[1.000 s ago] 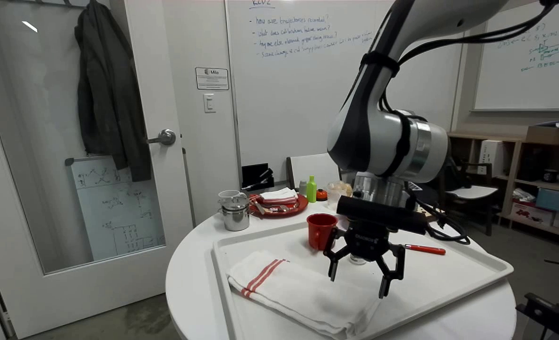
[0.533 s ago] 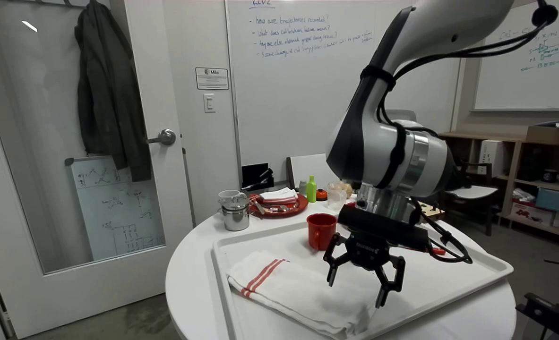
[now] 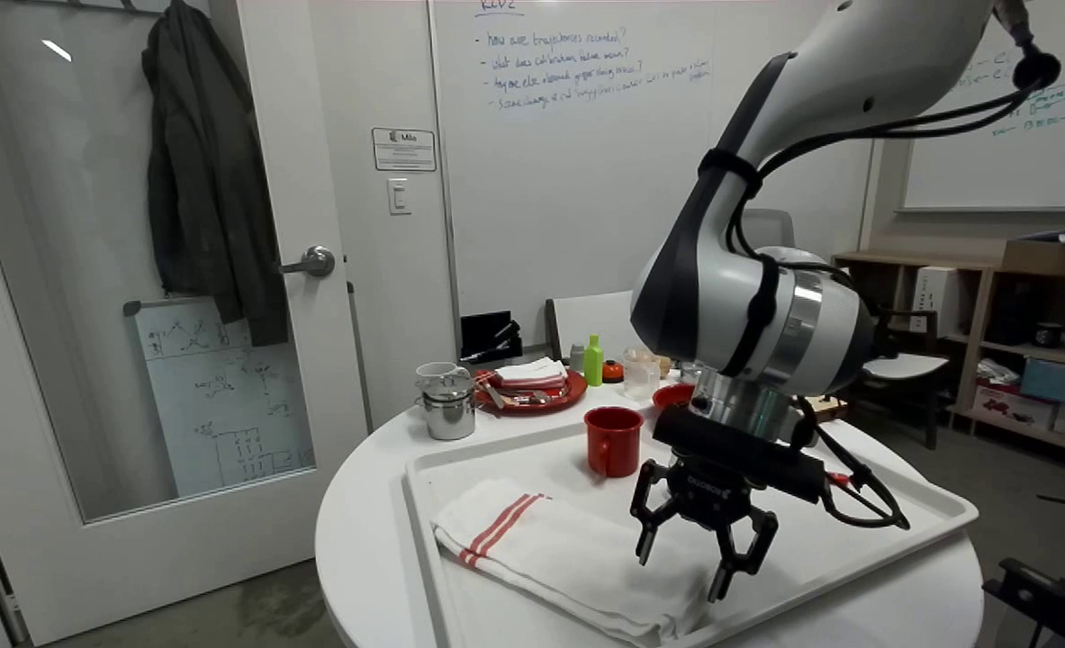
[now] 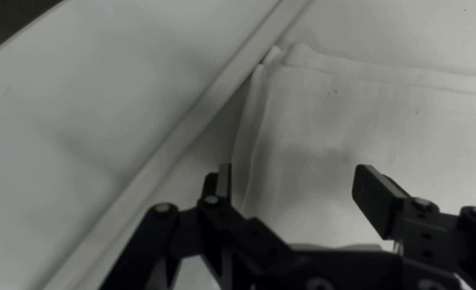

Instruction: Fold the white towel.

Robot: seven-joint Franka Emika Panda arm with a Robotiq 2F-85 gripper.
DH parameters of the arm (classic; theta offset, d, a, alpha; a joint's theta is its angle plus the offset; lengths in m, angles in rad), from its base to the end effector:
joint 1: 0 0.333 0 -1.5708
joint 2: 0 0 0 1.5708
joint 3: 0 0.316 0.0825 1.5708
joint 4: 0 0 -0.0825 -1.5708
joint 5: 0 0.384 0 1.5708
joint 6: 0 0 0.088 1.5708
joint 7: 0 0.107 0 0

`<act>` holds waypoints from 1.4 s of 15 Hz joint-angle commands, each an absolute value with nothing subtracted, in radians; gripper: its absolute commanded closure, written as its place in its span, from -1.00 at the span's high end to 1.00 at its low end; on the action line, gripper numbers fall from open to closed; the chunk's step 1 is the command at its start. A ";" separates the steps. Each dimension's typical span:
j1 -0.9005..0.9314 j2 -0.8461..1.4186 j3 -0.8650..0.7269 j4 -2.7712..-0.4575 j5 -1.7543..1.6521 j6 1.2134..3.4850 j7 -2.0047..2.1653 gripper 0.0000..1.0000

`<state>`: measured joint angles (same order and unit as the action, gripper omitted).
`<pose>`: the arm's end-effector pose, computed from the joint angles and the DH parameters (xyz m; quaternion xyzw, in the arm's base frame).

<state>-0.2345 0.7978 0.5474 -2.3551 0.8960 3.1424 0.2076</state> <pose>0.4265 0.1198 0.0317 -0.8730 0.4483 0.0856 0.1721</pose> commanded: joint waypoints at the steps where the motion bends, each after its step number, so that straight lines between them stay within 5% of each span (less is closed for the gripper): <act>1: -0.295 0.848 0.601 -2.348 0.906 3.207 0.173 -0.10; 7: -0.324 0.859 0.627 -2.361 0.897 3.245 0.180 -0.98; 14: -0.272 0.773 0.623 -2.395 0.883 3.257 0.184 -0.98; 21: -0.043 0.595 0.452 -2.385 0.810 3.105 0.174 -0.98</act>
<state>-0.1492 0.6997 0.5481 -2.3695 0.8612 3.1895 0.1616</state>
